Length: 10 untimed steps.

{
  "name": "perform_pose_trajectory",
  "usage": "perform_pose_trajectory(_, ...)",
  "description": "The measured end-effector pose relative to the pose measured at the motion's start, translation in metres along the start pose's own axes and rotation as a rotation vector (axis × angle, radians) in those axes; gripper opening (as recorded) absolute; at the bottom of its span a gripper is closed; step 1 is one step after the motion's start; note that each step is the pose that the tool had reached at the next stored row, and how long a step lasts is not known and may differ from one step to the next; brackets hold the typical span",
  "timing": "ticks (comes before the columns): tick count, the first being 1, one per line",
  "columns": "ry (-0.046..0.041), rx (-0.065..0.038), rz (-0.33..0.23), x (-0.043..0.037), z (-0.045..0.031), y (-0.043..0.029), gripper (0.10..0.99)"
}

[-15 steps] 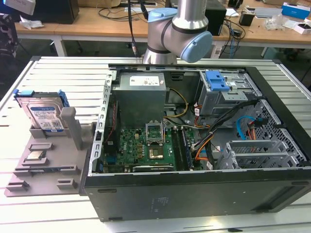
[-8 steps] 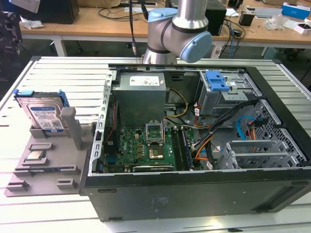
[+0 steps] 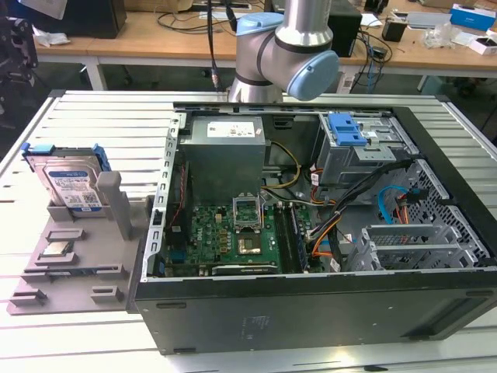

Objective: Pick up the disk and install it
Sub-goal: 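Pick up the disk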

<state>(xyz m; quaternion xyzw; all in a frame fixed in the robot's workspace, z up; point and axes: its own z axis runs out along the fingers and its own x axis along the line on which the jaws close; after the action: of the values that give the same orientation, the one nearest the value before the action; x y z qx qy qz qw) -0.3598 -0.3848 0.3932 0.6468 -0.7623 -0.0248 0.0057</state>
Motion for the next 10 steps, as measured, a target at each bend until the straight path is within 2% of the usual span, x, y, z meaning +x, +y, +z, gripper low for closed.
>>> perform_pose_trajectory(10, 0.0000, 0.000, 0.000, 0.0002, 0.0069, -0.0003, 0.541)
